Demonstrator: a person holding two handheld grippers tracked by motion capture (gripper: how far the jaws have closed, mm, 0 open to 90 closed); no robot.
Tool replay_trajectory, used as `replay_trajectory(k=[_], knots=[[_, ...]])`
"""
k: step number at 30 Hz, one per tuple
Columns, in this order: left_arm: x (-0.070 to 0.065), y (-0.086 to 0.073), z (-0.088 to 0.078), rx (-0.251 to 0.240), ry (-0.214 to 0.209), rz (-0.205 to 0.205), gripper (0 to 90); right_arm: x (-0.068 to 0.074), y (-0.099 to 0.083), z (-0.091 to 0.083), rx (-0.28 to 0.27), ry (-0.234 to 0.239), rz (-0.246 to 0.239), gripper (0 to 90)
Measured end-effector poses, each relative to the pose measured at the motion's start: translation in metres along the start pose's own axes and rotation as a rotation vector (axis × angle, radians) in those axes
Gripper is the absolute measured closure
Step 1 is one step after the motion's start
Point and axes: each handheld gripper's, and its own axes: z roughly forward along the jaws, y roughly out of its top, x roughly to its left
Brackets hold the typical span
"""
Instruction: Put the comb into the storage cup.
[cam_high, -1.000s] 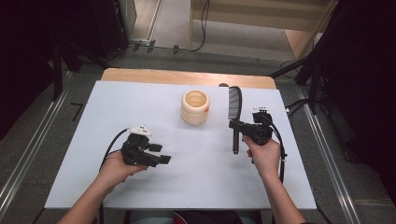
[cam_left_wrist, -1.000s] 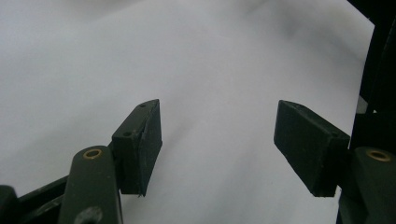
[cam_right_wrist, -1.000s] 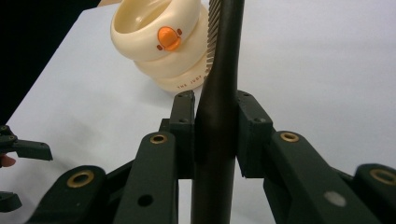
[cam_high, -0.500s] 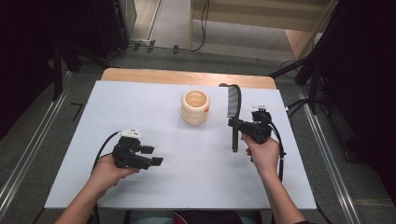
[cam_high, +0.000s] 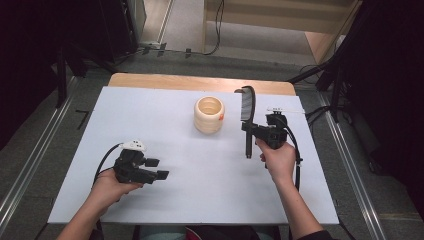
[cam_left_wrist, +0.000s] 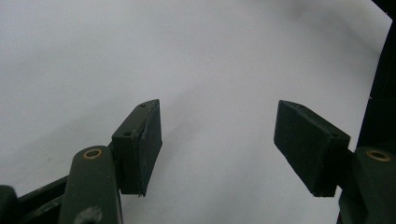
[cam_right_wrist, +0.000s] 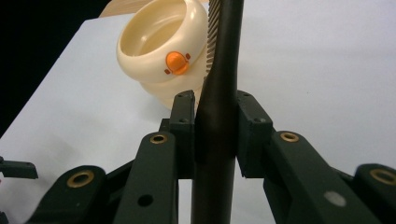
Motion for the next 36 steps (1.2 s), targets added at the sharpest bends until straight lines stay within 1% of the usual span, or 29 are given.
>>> replay_trajectory(k=[6,8,14,18,20,24,27,36], knots=[[0.002,-0.001,-0.002,-0.002,0.005,-0.011,33.1,0.002,0.007,0.002,0.001,0.01,0.014,69.8],[0.002,-0.002,-0.002,-0.004,0.005,-0.014,33.1,0.003,0.01,0.002,0.003,0.007,0.011,69.8],[0.003,-0.002,-0.003,-0.006,0.008,-0.018,33.1,0.005,0.021,-0.002,-0.016,0.006,0.012,69.8],[0.003,-0.002,-0.003,-0.008,0.002,-0.018,33.2,0.008,0.028,-0.003,-0.027,0.003,0.004,69.9],[0.003,-0.002,-0.003,-0.004,0.004,-0.02,33.1,0.011,0.032,-0.002,-0.03,0.001,0.001,69.8],[0.004,-0.003,-0.004,-0.014,0.005,-0.023,33.1,0.014,0.036,0.001,-0.038,0.001,-0.004,69.9],[0.005,-0.003,-0.003,-0.007,0.016,-0.024,33.2,0.017,0.04,0.002,-0.04,0.004,-0.005,69.8],[0.008,-0.004,-0.004,-0.01,0.008,-0.04,33.2,0.025,0.052,0.009,-0.05,-0.002,-0.014,69.9]])
